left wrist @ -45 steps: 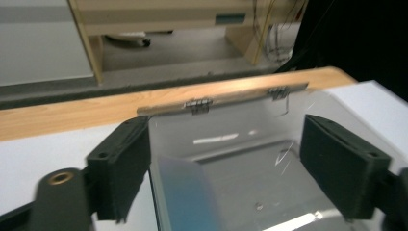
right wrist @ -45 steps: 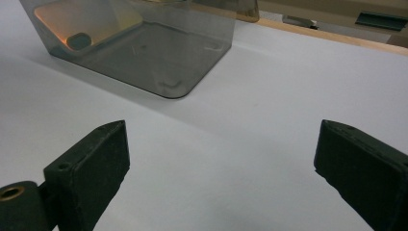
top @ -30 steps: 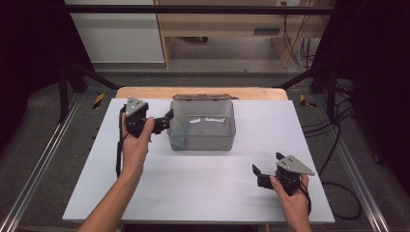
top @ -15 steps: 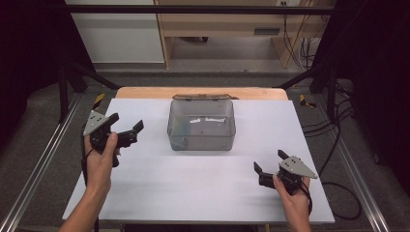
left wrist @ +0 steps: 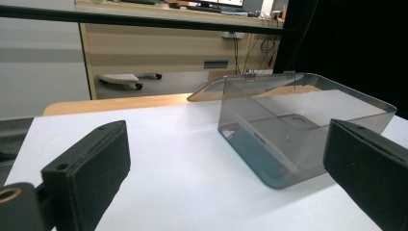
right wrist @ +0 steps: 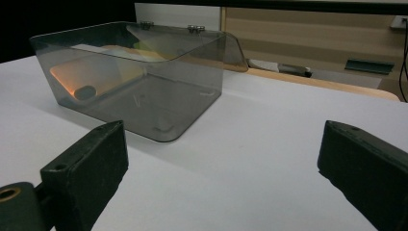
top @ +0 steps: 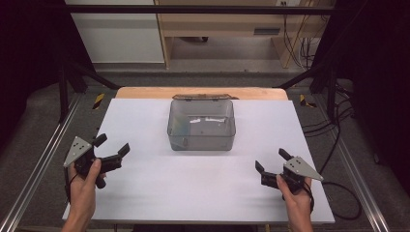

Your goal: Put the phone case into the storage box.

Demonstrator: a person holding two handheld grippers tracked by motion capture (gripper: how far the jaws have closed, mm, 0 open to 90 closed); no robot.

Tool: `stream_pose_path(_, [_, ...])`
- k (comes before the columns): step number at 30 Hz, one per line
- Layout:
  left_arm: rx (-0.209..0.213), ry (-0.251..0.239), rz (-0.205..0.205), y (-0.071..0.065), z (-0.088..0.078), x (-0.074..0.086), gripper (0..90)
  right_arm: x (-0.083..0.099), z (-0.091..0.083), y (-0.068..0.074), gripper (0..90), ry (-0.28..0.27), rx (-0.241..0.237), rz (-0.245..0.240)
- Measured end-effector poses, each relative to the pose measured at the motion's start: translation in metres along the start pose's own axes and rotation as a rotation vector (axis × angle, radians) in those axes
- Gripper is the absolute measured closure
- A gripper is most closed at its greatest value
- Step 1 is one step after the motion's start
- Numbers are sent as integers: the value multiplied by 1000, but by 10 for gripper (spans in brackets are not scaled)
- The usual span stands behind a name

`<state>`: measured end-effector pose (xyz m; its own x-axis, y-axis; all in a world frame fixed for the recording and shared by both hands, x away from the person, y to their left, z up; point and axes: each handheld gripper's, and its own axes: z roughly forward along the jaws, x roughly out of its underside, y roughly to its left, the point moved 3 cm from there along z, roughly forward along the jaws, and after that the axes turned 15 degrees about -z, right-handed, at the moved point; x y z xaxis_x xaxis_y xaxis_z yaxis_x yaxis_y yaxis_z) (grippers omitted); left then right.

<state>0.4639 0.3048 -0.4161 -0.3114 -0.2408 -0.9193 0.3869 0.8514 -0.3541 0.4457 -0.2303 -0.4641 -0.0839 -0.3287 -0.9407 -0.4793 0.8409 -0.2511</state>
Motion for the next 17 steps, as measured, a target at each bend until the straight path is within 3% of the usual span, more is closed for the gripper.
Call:
stream_pose_path(2, [-2, -4, 4, 3, -3, 5, 27, 0, 0, -1, 40, -8, 0, -5])
stream_pose_path(9, [18, -15, -46, 7, -10, 25, 28, 1, -1, -3, 40, -21, 3, -3])
stream_pose_path(13, [4, 6, 28, 2, -16, 37, 28, 1, -2, -3, 39, -24, 4, -1])
stream_pose_path(17, [17, 0, 42, -7, -16, 39, 28, 1, -3, -4, 38, -30, 8, 4])
